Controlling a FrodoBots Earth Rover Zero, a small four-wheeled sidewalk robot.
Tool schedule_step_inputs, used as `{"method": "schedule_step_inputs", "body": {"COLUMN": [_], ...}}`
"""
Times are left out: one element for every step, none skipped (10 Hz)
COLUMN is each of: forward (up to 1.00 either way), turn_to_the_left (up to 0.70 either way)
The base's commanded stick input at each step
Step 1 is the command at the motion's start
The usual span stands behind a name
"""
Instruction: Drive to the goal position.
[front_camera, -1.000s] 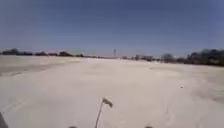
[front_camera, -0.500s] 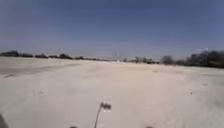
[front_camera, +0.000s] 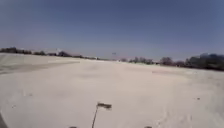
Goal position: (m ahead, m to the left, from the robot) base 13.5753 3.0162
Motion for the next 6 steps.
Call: {"method": "schedule_step_inputs", "body": {"forward": [0.7,0.7,0.7,0.7,0.7,0.7], "turn_to_the_left": [0.0,0.0,0.0,0.0,0.0,0.0]}}
